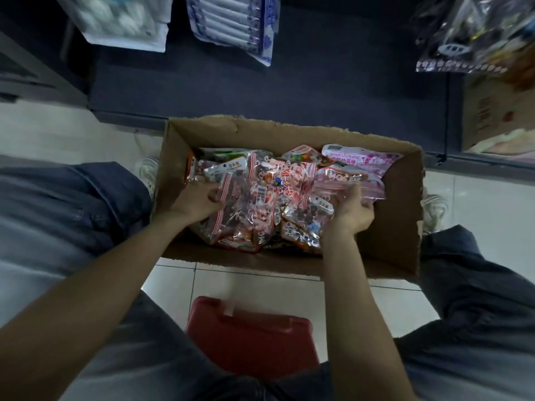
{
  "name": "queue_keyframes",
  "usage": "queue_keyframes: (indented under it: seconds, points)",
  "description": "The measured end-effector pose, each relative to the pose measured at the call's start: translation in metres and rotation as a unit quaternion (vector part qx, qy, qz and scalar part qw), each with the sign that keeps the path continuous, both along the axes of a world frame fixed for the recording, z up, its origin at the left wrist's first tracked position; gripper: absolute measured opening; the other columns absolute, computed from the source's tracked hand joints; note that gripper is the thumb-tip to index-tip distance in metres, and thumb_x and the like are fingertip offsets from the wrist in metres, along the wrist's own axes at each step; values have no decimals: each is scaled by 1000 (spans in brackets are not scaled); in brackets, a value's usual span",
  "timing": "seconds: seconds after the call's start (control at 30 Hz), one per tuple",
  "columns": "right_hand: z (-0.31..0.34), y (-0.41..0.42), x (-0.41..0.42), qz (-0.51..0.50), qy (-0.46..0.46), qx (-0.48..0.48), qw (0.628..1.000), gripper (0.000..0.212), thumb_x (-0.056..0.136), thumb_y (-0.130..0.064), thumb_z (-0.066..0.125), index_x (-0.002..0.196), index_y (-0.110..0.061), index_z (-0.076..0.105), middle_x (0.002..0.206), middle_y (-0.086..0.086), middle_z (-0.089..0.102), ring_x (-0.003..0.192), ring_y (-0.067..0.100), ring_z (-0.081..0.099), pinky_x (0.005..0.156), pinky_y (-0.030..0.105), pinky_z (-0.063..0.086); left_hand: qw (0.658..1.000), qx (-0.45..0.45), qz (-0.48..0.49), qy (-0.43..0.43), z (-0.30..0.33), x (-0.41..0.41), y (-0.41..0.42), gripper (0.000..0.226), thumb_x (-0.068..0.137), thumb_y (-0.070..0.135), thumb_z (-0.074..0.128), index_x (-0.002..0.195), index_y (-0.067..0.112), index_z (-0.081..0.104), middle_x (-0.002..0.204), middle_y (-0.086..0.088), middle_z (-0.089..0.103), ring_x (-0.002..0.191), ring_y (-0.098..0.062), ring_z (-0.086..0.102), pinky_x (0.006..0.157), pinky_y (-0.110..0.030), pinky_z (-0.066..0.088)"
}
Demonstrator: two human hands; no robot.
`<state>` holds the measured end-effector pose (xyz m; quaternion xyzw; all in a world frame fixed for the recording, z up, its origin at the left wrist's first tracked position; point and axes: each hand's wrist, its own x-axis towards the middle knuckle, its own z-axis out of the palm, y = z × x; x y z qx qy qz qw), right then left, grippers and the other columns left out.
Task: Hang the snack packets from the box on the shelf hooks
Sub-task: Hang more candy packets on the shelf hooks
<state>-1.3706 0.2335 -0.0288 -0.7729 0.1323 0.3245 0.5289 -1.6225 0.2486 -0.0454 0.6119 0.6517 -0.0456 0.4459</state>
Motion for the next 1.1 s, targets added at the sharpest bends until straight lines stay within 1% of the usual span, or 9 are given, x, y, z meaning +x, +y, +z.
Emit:
queue_keyframes:
  seconds: [0.1, 0.23, 0.33, 0.47, 0.53, 0.67, 0.77, 0.93, 1.1]
  points:
    - [-6, -25, 4, -6, -19, 15, 1000, 25, 84, -10, 63, 68, -15, 45, 70, 1, 62, 60, 11, 63, 63, 23, 56, 1000, 2, 4, 3, 5, 2, -4, 31, 90, 26, 62, 121, 20, 60, 118, -7, 64, 106, -22, 60, 83, -25, 42]
    - [-14, -38, 8, 57, -33, -30, 997, 16, 82, -17, 64, 74, -19, 50, 85, 5, 65, 75, 18, 64, 78, 35, 57, 999, 33, 0, 15, 13, 7, -9, 31, 91, 27, 62, 120, 17, 62, 122, -8, 64, 109, -23, 59, 88, -28, 44]
    - [-21, -49, 15, 47, 33, -47, 997, 13, 84, -21, 64, 92, -12, 61, 97, 9, 68, 77, 18, 62, 83, 36, 56, 999, 49, -1, 13, 21, 12, -11, 30, 90, 25, 62, 117, 11, 63, 120, -11, 64, 108, -25, 59, 88, -29, 43]
    - [-19, -52, 22, 29, 72, -46, 996, 18, 91, -19, 54, 102, -7, 63, 99, 8, 66, 71, 13, 60, 69, 27, 55, 998, 53, -6, 15, 25, 15, -12, 22, 91, 25, 61, 108, 9, 63, 114, -12, 64, 95, -19, 57, 78, -26, 39]
    - [-22, -53, 21, 61, 48, -49, 996, 21, 95, -19, 52, 106, -5, 62, 98, 7, 64, 72, 14, 60, 66, 27, 53, 999, 46, 1, 15, 26, 16, -11, 25, 91, 23, 61, 112, 10, 62, 116, -11, 64, 95, -19, 57, 77, -26, 40]
    - [-27, -52, 11, 98, -19, -67, 993, 14, 94, -22, 57, 81, -17, 55, 89, 4, 65, 88, 21, 67, 84, 38, 57, 1000, 6, -10, 10, 23, 14, -10, 46, 84, 14, 69, 127, 12, 53, 125, -12, 60, 112, -27, 57, 90, -34, 45]
    - [-19, -50, 11, 131, -118, -80, 981, 10, 96, -19, 52, 94, -10, 55, 87, 1, 61, 85, 17, 62, 80, 31, 53, 999, 3, -15, 34, 24, 14, -15, 45, 81, 9, 70, 124, 10, 55, 123, -13, 60, 114, -28, 55, 97, -38, 46]
    - [20, -55, 14, 304, -309, -70, 898, 10, 98, -17, 47, 100, -11, 55, 102, 6, 63, 86, 14, 58, 74, 26, 44, 994, 66, 79, -39, 46, 13, -12, 23, 80, 9, 70, 103, 12, 68, 99, -5, 69, 96, -19, 63, 83, -27, 45]
    - [71, -47, 20, 526, -473, -38, 706, 18, 100, -17, 44, 108, -4, 54, 79, 13, 62, 62, 27, 53, 56, 30, 33, 973, 94, 135, -160, 97, -3, 1, 59, 76, 0, 72, 118, 34, 49, 84, -9, 66, 84, -24, 65, 77, -39, 53]
